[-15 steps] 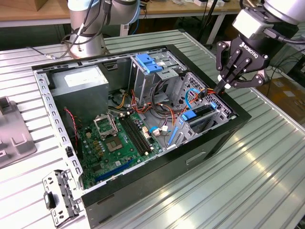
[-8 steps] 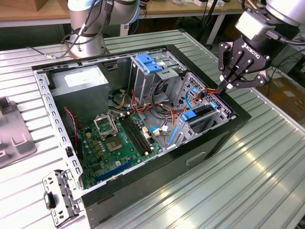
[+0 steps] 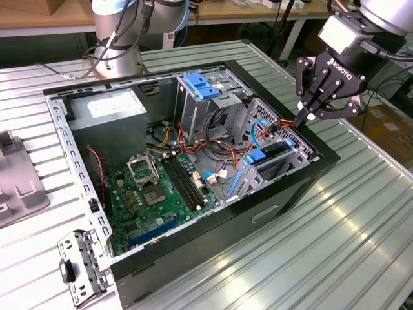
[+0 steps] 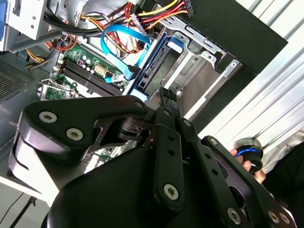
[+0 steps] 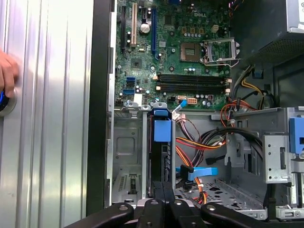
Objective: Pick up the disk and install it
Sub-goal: 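Insert the first disk wire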
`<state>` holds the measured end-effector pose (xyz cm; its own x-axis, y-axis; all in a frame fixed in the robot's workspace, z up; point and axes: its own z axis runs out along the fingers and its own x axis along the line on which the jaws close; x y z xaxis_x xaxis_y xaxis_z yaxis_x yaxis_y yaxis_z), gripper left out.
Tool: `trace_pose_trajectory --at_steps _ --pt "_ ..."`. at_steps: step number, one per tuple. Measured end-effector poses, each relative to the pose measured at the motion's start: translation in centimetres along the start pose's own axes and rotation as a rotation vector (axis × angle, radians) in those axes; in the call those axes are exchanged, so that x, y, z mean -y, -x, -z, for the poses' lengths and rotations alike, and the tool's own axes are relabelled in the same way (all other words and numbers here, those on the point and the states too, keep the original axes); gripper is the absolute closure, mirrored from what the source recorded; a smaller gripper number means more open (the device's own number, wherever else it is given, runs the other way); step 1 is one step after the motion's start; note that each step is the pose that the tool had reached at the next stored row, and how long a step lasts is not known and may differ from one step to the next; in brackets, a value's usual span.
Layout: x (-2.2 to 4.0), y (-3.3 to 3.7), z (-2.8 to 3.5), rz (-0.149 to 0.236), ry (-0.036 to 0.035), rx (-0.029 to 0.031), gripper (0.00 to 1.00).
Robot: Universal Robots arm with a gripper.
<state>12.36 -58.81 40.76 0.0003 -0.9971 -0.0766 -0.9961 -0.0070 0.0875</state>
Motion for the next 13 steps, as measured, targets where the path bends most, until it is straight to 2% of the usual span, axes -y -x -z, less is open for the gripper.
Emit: trace_pose_trajectory --at_steps 3,4,5,6,13 --pt "0.01 0.00 0.00 0.000 -0.0004 -0.0002 0.89" --pt "0.02 0.01 -0.02 0.001 -0.0179 -0.0003 0.89" --pt "0.01 0.00 -0.03 0.003 -0.0406 -0.0005 0.89" --pt "0.01 0.00 -0.04 0.004 -0.0511 -0.0005 0.89" --pt "0.01 0.00 -0.04 0.005 -0.0584 -0.0007 0.89"
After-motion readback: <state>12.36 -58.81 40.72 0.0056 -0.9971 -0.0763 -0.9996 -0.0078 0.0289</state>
